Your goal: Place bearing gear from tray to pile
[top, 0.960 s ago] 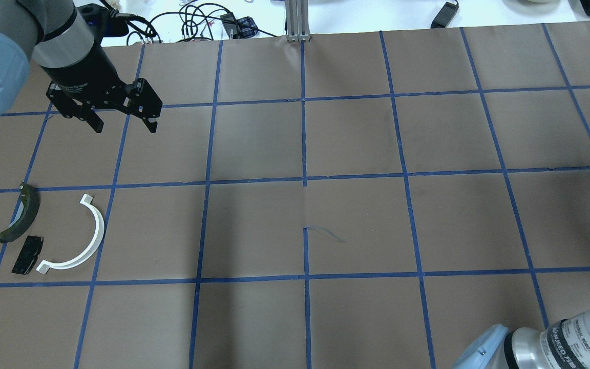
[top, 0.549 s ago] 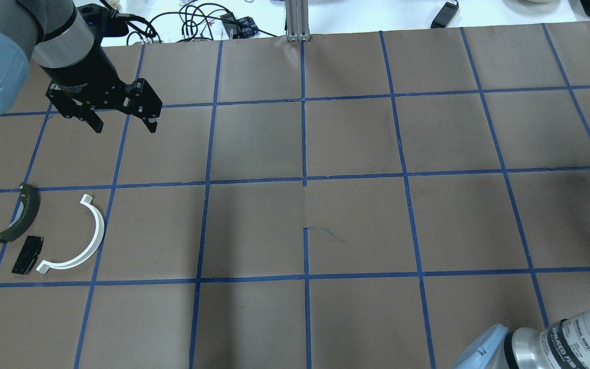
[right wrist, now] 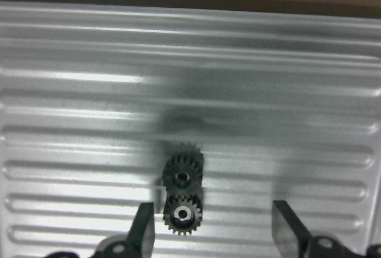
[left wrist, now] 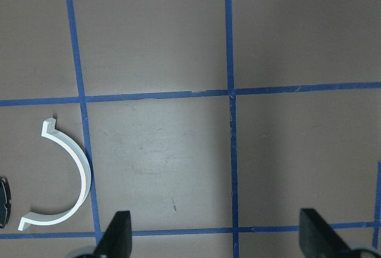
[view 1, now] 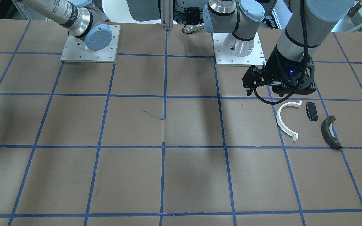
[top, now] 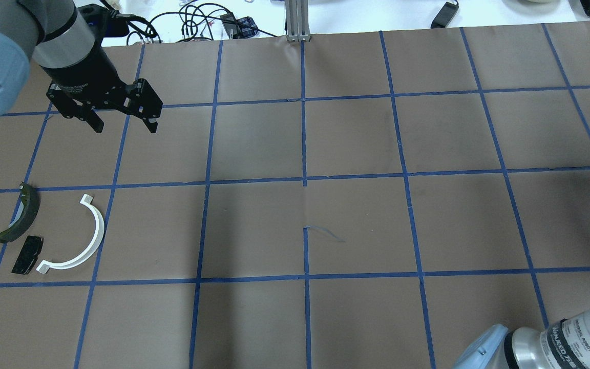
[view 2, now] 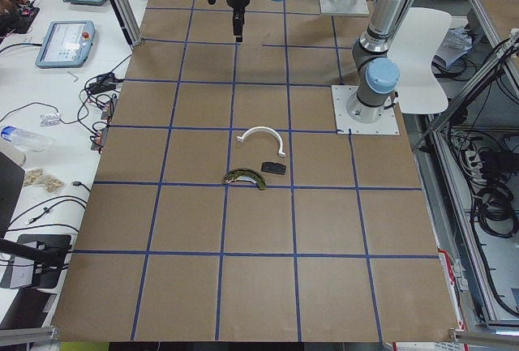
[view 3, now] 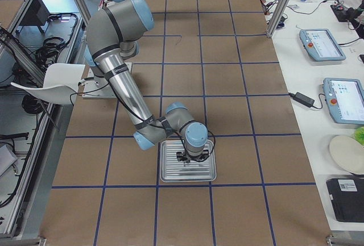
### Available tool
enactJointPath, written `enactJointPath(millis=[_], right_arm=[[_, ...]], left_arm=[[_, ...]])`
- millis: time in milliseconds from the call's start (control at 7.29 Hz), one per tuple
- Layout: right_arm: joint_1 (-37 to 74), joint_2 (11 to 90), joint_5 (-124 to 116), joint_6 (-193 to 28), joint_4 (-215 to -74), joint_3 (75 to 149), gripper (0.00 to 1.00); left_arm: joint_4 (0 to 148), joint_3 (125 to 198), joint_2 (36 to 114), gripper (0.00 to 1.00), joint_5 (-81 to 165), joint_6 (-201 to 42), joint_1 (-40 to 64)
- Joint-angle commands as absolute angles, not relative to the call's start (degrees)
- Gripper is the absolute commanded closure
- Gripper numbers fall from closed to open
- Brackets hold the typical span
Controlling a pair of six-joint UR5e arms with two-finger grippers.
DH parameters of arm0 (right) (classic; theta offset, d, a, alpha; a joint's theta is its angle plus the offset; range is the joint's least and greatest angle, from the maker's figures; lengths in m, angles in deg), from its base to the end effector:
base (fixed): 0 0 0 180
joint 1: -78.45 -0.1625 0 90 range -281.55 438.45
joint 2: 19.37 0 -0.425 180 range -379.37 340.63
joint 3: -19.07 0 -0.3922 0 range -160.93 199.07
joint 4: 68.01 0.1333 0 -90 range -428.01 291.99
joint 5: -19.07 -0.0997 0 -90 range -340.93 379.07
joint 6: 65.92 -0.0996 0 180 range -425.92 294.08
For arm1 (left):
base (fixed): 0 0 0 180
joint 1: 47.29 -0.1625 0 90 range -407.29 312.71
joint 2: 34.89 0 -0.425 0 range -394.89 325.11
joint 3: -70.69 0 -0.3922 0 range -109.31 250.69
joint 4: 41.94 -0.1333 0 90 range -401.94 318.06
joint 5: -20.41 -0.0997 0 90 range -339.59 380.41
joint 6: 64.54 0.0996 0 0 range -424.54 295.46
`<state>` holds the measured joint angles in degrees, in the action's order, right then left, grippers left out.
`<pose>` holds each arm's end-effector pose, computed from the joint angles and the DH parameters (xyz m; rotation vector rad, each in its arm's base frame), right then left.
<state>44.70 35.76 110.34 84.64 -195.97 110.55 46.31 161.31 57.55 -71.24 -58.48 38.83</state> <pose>-0.4770 -0.4764 0.1820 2.2866 -2.1214 -0.0438 -0.0958 -0.5148 0.4644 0.0598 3.1141 0.0394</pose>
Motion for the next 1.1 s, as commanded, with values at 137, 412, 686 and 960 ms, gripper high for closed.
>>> enactJointPath(millis=[137,412,686,960], right_arm=[[44.7,36.0,110.5,84.7,-196.5,111.7,0.57],[44.8,36.1,110.7,84.5,-197.5,111.8,0.76],[44.8,36.2,111.3,84.4,-197.5,111.8,0.98],[44.7,37.5,110.7,82.4,-197.3,110.9,1.00]], left_arm=[[46.3,161.4,57.5,0.00,-71.3,-58.5,38.8],[46.4,161.5,57.5,0.00,-71.7,-58.4,38.8],[46.4,161.5,57.5,0.00,-72.5,-58.5,38.8],[46.3,161.5,57.5,0.00,-72.5,-58.5,38.8]])
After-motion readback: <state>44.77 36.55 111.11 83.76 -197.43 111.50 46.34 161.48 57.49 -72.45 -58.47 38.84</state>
